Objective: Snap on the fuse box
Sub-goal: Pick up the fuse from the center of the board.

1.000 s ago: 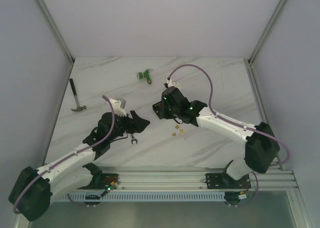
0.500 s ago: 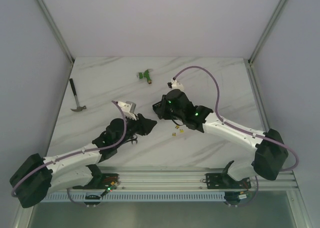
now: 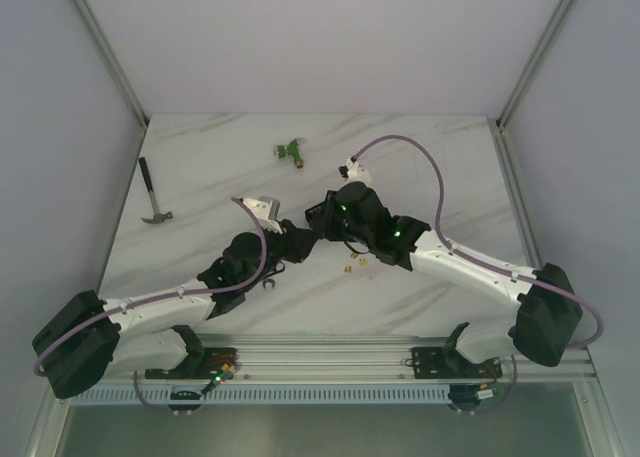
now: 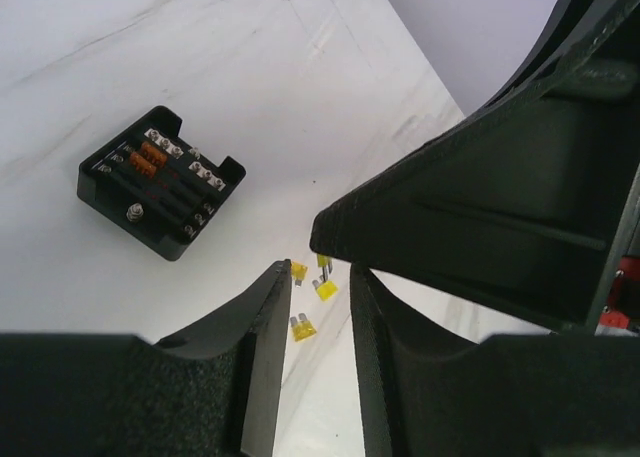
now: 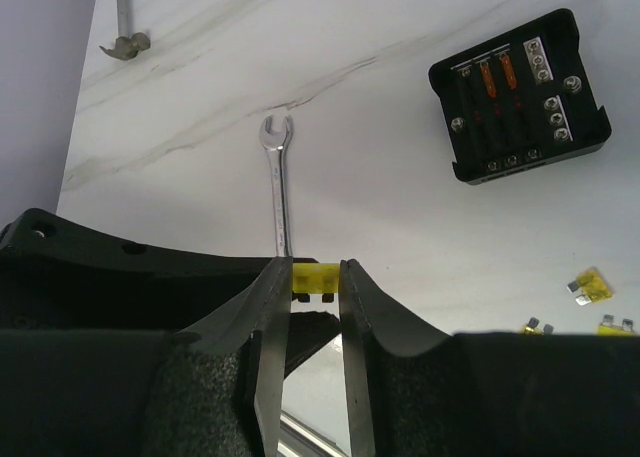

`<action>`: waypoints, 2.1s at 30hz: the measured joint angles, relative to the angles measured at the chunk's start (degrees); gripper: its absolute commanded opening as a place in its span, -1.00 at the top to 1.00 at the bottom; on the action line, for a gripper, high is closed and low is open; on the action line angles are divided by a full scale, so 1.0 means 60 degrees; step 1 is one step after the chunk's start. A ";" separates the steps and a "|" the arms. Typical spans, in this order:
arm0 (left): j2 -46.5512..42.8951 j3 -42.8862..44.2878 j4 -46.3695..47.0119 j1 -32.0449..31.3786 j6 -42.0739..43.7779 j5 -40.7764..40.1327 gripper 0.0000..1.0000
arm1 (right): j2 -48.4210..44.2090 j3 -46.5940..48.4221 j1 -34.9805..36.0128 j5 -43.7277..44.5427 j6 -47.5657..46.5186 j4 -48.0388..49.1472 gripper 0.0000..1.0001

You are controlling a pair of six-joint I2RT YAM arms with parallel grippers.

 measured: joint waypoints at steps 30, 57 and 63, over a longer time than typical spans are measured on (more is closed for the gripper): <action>-0.0809 0.0098 -0.0510 -0.0095 0.0652 -0.0262 1.00 | -0.1461 -0.0506 -0.0204 0.0109 -0.1421 0.0284 -0.57; -0.1188 0.1523 -0.2663 0.2612 0.1512 0.6025 1.00 | -0.1202 -0.0463 -0.2499 -0.6659 -0.6834 0.0590 -1.00; -0.1016 0.1872 -0.2750 0.2619 0.1701 0.7315 1.00 | -0.1213 -0.0459 -0.2594 -0.7759 -0.7089 0.0710 -0.83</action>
